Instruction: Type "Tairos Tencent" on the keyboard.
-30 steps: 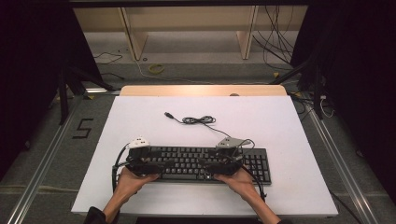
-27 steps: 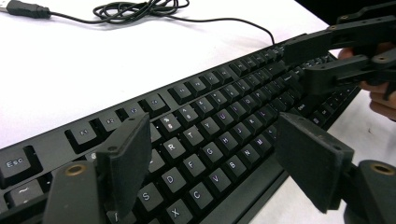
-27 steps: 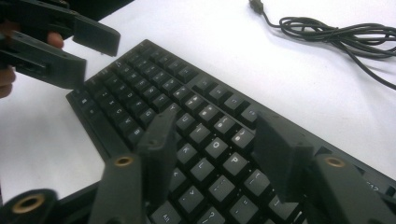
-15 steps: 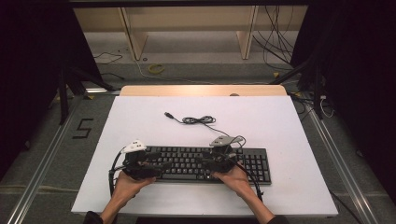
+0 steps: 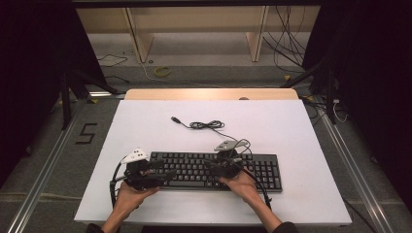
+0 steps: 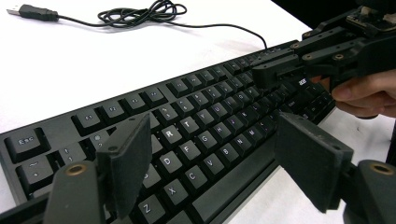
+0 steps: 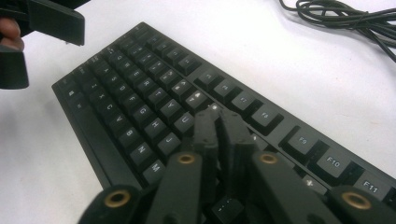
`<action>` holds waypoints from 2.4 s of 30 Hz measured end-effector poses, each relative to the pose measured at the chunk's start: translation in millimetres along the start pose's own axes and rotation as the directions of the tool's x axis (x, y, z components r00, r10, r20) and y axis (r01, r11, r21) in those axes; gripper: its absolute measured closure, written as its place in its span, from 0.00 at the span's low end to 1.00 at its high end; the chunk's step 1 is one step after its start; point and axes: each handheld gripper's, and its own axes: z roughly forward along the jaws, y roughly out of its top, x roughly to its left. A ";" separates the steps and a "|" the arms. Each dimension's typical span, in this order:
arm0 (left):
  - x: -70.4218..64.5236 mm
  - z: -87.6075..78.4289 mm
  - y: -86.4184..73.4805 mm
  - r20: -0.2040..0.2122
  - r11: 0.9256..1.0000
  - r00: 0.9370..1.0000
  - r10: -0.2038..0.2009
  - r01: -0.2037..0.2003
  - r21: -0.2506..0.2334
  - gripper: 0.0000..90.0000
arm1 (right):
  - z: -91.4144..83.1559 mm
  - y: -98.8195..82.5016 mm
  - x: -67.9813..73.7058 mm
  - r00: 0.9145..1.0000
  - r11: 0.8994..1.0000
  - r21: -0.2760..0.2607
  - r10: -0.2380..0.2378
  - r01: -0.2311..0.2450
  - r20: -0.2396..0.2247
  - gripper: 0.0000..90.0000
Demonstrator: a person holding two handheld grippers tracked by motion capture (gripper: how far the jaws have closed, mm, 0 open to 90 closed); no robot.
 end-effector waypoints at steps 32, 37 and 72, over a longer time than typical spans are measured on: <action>2.9 -11.1 -9.9 -0.021 1.000 1.000 0.017 -0.017 -0.006 0.31 | 13.1 -1.2 -2.7 1.000 0.998 0.061 0.007 -0.008 0.018 1.00; 2.5 -11.1 -10.0 -0.021 1.000 1.000 0.018 -0.018 -0.007 0.31 | 14.1 -1.8 -2.8 1.000 0.998 0.066 0.004 -0.005 0.017 1.00; 6.9 -10.0 -9.3 -0.041 1.000 0.999 0.017 -0.018 -0.007 0.31 | 7.4 -2.1 -2.6 0.999 0.999 0.021 0.035 -0.035 0.005 0.96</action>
